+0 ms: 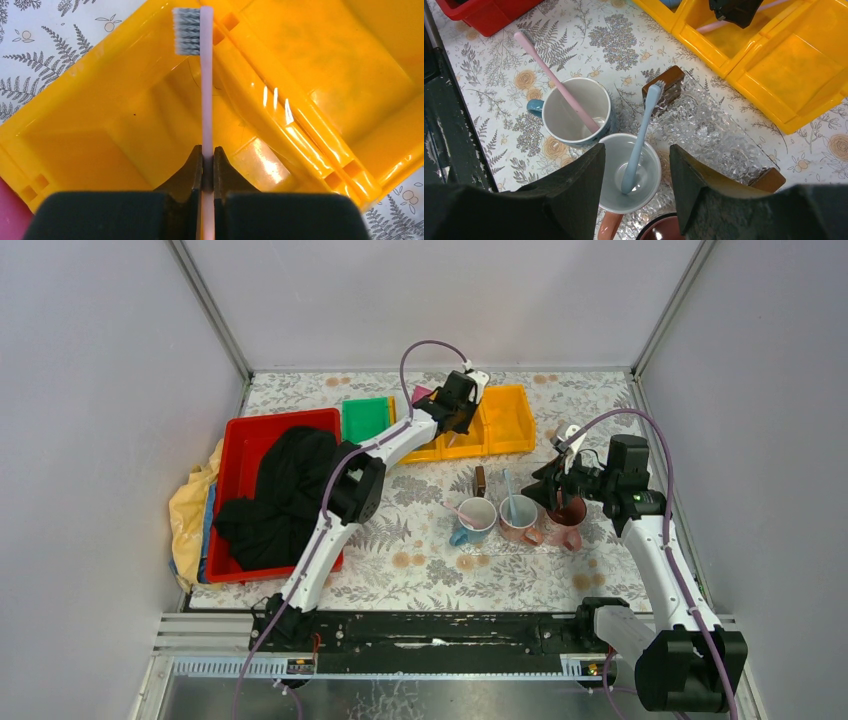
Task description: Prepare toiletry sets of a toothbrush and toothpaste on the tray
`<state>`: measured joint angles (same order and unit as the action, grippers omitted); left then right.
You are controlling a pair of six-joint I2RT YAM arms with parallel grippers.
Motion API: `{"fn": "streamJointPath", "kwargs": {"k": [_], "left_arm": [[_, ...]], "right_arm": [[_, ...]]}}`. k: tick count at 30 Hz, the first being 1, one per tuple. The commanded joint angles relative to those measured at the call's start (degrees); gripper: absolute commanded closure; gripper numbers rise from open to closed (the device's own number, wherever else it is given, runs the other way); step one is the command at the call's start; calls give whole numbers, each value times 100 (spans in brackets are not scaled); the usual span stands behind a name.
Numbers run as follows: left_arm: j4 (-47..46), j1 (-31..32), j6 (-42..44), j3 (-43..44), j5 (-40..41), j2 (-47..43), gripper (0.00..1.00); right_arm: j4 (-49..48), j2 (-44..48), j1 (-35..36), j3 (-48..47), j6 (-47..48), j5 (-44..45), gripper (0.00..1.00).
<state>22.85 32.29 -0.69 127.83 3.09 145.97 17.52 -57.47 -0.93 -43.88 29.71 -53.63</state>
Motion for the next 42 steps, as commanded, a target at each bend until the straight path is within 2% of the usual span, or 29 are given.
{"fn": "streamJointPath", "kwargs": {"k": [1,7,13,21,27,30,34,37,42], "left_arm": [[-3,15,184,185,175,-67,100],[-608,38,258,-312,259,-763,100],[-1821,49,221,-1745,197,-2206,100],[-3529,49,-183,-4082,-685,-4169,100],[-5067,50,-1176,-5921,-2103,-5504,100],[-6071,77,-1928,-6711,-2669,-6037,100],[-7271,161,-2856,-7586,-3020,-6553,100],[-7485,355,-3102,-7918,-2947,-6829,100],[-7194,1058,-2690,-8098,-2237,-7155,100]], "right_arm": [[-55,124,-65,-262,-38,-179,43],[-55,133,-91,-266,-64,-232,43],[-59,139,-118,-288,-162,-371,43],[-71,169,-142,-396,-510,-1058,43],[-386,195,-153,-446,-1130,-2119,39],[-813,128,-153,-479,-1801,-2495,37],[-1009,-17,-145,-804,-2369,-2737,35],[-802,-118,-144,-1155,-2461,-2850,31],[-450,-220,-119,-1798,-2717,-2771,26]]}}
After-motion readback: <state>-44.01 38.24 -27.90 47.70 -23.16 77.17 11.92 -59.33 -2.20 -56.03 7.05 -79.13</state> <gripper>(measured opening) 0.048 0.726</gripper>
